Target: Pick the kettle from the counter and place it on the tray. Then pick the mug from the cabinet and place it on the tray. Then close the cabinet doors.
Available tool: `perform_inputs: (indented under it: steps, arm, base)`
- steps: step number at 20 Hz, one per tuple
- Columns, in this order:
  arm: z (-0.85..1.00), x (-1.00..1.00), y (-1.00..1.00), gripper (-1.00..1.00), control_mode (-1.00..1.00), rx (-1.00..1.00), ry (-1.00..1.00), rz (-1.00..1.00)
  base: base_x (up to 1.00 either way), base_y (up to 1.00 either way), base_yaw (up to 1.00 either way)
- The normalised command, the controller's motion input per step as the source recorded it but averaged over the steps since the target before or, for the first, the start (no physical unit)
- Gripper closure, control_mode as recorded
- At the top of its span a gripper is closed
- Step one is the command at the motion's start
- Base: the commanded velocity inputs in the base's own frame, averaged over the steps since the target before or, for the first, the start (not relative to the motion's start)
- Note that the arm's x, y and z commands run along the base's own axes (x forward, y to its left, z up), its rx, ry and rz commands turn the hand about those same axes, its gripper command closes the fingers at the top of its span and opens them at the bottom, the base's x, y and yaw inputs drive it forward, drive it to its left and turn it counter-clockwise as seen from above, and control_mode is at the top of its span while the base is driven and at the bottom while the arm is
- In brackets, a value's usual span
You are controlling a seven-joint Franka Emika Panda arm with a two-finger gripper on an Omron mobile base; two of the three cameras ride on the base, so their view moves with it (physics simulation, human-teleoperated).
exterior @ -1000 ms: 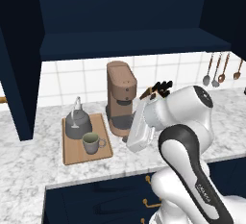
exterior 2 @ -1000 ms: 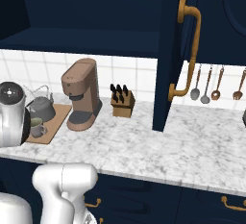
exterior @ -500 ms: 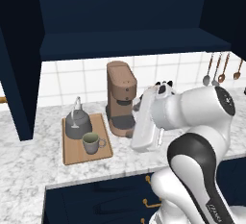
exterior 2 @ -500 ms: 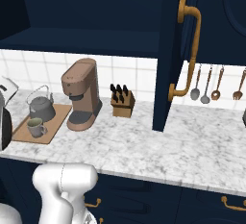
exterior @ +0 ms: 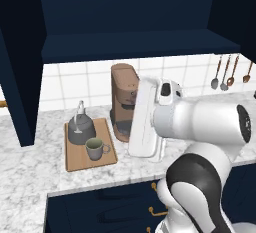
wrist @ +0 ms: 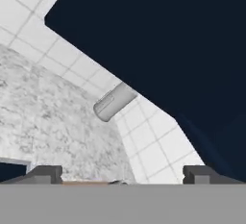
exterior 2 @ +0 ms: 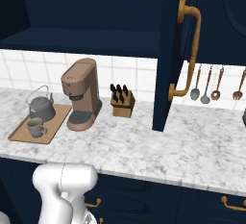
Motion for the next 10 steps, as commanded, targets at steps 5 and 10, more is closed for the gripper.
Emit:
perform_inputs:
  steps: [5,10]
  arm:
    - [0.28,-0.18,0.39,-1.0,-1.0,0.0,-0.23,0.26]
    - [0.06,-0.12,0.34,-1.0,-1.0,0.0,-0.14,0.24]
  base:
    - [0.0,0.0,0.0]
    - [0.0,0.0,0.0]
